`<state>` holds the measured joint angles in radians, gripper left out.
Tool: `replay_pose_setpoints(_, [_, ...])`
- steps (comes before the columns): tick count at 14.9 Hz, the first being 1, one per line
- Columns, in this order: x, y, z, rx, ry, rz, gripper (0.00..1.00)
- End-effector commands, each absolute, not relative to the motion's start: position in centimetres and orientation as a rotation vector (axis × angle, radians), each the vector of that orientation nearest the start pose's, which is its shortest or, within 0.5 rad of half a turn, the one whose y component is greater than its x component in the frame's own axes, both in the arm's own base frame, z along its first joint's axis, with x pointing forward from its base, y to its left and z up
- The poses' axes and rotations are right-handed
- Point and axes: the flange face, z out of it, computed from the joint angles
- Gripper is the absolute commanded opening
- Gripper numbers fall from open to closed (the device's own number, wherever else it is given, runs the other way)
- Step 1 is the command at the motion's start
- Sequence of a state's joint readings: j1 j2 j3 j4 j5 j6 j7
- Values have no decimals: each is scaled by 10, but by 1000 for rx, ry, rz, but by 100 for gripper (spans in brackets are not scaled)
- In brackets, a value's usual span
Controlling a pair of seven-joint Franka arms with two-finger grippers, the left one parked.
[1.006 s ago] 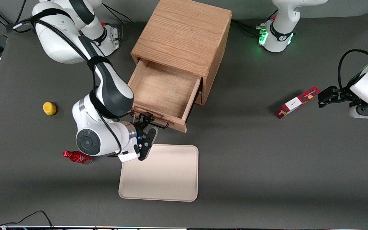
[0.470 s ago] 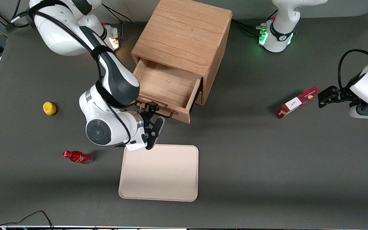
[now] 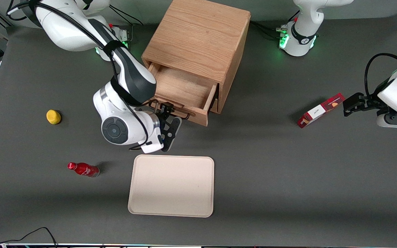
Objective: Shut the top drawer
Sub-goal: 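Push the drawer front with the right gripper into the cabinet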
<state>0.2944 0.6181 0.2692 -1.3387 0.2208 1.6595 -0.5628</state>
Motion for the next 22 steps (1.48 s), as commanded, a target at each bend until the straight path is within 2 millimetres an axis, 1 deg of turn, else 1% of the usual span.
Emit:
replay_pose_setpoints(1, [566, 357, 369, -2392, -1314, 408, 100])
replay_pose_setpoints(4, [554, 365, 373, -2378, -1331, 417, 100])
replay_pose_setpoints(5, [548, 369, 372, -2381, -1323, 432, 100])
replay_pose_setpoints(6, [543, 374, 376, -2385, -1314, 436, 100])
replay_pose_setpoints(10, [521, 383, 379, -2372, -1305, 427, 100])
replay_pose_setpoints(13, [516, 384, 376, -2379, -1297, 422, 100])
replay_pose_setpoints(15, [507, 395, 378, -2385, -1281, 435, 100])
replay_pose_setpoints(18, [495, 404, 383, -2380, -1287, 446, 100])
replay_pose_setpoints(20, [487, 408, 388, -2373, -1287, 447, 100])
replay_pose_setpoints(22, [484, 410, 389, -2371, -1291, 447, 100])
